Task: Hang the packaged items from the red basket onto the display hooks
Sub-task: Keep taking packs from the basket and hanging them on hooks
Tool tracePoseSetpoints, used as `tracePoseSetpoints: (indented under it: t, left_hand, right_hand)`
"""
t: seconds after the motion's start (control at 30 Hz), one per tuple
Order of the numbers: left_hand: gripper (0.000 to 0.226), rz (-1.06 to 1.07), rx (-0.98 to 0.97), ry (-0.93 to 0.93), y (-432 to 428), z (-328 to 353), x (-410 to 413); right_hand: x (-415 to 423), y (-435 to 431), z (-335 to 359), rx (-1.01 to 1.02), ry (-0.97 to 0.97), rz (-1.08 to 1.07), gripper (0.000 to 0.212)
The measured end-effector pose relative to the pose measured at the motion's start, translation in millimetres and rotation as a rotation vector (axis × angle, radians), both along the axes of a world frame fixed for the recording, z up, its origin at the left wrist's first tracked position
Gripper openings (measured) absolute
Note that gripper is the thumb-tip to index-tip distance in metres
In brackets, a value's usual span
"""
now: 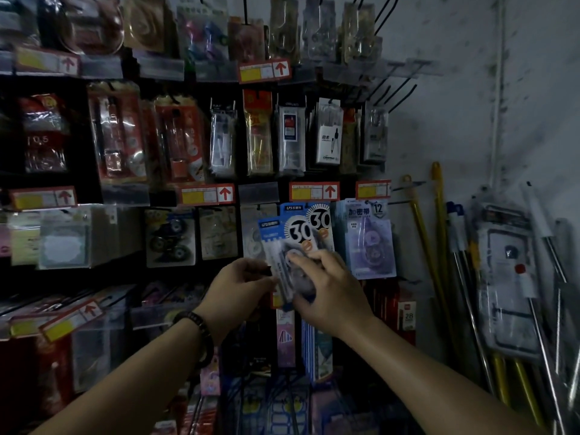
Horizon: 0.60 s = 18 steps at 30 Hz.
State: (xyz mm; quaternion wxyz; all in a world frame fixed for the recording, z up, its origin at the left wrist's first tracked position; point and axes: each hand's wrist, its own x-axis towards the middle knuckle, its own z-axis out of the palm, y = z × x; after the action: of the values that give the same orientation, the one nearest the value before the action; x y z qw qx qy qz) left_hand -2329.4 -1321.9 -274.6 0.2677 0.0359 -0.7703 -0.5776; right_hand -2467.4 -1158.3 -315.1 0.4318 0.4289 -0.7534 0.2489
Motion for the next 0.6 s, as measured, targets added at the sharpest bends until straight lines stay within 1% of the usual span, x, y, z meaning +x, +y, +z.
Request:
tracePoseSetpoints:
  t: [0.1, 0.27, 0.4, 0.6]
  left_hand:
    - [0.014, 0.028, -0.008, -0.001, -7, -2, 2]
    - [0.006, 0.078, -0.06, 0.023, -24, -10, -2]
    - [0.002, 0.072, -0.048, 0.034, -32, -10, -3]
    - [0.005, 0.075, -0.04, 0.033, -35, -8, -4]
  right_hand:
    - [-10, -1, 0, -0.047, -0.039, -0.086, 0.07]
    - [-21, -6, 4, -0.094, 0.008, -0.175, 0.067]
    - [-26, -9, 7, -0.112, 0.023, -0.179, 0.065]
    - [-26, -11, 13, -0.076, -0.003, -0.198, 0.064]
